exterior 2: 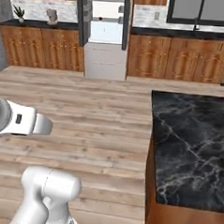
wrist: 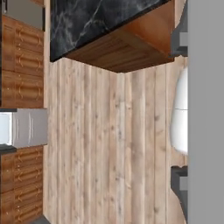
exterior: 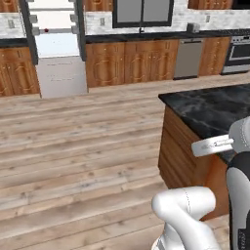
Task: Gather the bell peppers from the fridge and place them on a tray on the dining counter. Then gather the fish and chicken drumstick from the fridge and place them on the other tray.
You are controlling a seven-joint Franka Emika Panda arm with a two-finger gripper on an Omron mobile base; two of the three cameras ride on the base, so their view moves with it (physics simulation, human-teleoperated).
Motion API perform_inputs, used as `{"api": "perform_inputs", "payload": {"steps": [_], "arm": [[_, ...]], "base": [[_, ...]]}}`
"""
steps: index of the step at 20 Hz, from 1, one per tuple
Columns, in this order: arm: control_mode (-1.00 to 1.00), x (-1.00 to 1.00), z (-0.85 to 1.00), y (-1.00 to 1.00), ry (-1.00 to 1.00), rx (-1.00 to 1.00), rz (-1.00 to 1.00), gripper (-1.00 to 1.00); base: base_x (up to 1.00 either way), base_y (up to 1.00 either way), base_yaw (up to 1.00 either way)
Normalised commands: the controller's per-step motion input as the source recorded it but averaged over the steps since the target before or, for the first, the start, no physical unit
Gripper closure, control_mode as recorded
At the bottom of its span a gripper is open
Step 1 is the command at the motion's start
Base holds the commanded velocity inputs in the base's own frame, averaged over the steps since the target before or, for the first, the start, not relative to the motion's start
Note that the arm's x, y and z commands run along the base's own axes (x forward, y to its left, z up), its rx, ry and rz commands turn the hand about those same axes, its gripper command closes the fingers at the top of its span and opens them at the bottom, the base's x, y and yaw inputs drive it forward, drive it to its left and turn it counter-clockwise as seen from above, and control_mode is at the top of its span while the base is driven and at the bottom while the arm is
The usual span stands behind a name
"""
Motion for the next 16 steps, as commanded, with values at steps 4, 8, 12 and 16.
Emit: {"api": "perform_inputs", "payload": {"steps": [4, 8, 12, 16], "arm": [[1.00, 0.00, 0.00, 0.00, 0.00, 0.00, 0.00, -1.00], [1.00, 0.00, 0.00, 0.00, 0.00, 0.00, 0.00, -1.00], [1.00, 0.00, 0.00, 0.00, 0.00, 0.00, 0.00, -1.00], [1.00, 0.00, 0.00, 0.00, 0.00, 0.00, 0.00, -1.00]], "base": [[1.00, 0.46, -0.03], [1.00, 0.84, 0.21], [1.00, 0.76, 0.28], [1.00, 0.24, 0.13]]}}
